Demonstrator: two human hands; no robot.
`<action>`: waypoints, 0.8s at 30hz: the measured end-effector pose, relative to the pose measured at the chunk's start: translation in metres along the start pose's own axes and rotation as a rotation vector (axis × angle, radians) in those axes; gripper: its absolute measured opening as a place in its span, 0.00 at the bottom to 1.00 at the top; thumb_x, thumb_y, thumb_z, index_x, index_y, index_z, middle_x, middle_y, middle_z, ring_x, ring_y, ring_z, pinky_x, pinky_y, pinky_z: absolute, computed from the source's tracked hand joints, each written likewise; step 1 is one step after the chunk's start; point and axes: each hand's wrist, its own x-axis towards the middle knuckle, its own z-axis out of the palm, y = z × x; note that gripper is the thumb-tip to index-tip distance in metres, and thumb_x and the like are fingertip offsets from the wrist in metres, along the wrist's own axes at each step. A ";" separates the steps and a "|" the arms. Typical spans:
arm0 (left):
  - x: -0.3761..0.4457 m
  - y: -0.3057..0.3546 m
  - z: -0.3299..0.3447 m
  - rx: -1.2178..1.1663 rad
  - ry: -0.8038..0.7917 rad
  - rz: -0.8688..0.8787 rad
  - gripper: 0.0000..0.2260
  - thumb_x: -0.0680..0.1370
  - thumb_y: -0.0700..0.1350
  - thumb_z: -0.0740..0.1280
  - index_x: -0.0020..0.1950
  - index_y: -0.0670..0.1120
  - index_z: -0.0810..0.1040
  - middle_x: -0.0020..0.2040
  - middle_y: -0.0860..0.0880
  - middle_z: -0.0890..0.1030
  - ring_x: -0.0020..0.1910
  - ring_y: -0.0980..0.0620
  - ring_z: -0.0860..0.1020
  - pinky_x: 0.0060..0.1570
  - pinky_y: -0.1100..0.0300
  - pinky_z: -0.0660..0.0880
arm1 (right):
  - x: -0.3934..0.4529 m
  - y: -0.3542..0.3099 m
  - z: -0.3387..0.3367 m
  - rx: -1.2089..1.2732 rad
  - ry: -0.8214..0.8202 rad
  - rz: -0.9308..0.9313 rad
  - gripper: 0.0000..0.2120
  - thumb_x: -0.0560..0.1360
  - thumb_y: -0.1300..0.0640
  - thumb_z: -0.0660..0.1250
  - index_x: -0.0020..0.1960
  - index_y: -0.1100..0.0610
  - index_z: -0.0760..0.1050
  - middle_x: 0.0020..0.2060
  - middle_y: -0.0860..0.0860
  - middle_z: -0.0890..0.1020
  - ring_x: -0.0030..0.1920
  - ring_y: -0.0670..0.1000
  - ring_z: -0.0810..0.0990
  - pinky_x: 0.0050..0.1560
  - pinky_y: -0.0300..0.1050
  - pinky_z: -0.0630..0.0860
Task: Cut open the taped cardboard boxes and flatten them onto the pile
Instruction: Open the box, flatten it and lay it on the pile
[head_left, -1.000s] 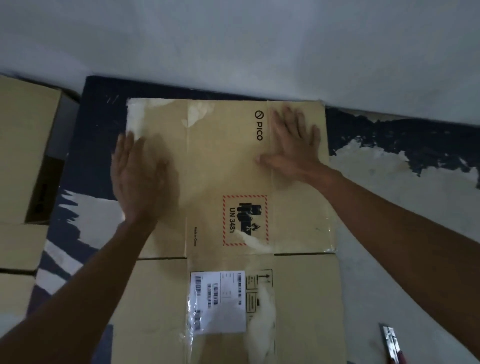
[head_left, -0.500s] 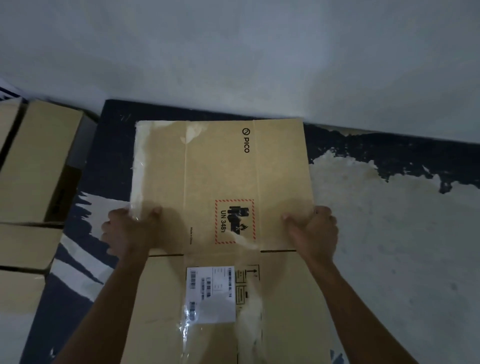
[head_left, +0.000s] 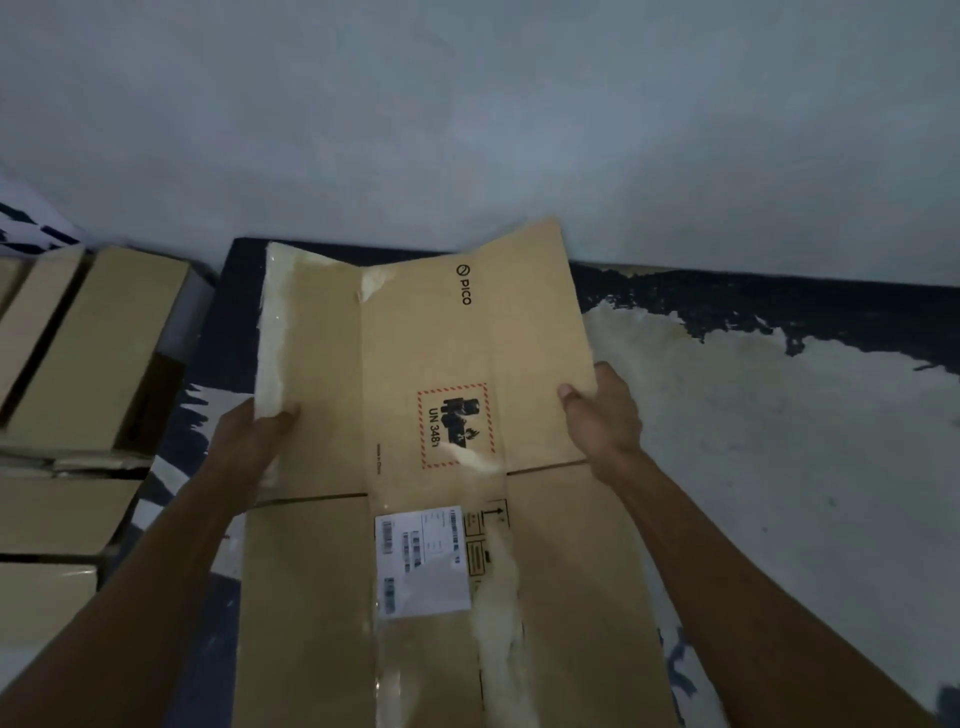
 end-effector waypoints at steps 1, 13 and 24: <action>-0.008 0.002 -0.004 -0.007 0.006 0.034 0.19 0.81 0.45 0.65 0.70 0.39 0.71 0.62 0.41 0.77 0.60 0.40 0.76 0.60 0.41 0.74 | -0.006 -0.002 -0.006 0.004 0.015 -0.016 0.08 0.81 0.53 0.63 0.59 0.54 0.72 0.43 0.45 0.74 0.44 0.51 0.74 0.46 0.43 0.68; -0.099 0.063 0.039 0.026 -0.011 0.283 0.09 0.78 0.41 0.69 0.55 0.37 0.77 0.49 0.42 0.79 0.44 0.45 0.77 0.45 0.51 0.75 | -0.069 0.020 -0.136 -0.009 0.207 0.003 0.18 0.79 0.49 0.63 0.66 0.57 0.70 0.60 0.57 0.77 0.59 0.61 0.77 0.60 0.58 0.75; -0.183 0.091 0.233 0.020 -0.159 0.331 0.04 0.77 0.36 0.67 0.50 0.37 0.78 0.44 0.42 0.79 0.42 0.44 0.77 0.47 0.51 0.76 | -0.036 0.140 -0.308 0.016 0.330 0.062 0.18 0.79 0.51 0.64 0.65 0.59 0.71 0.58 0.57 0.78 0.56 0.59 0.77 0.58 0.55 0.75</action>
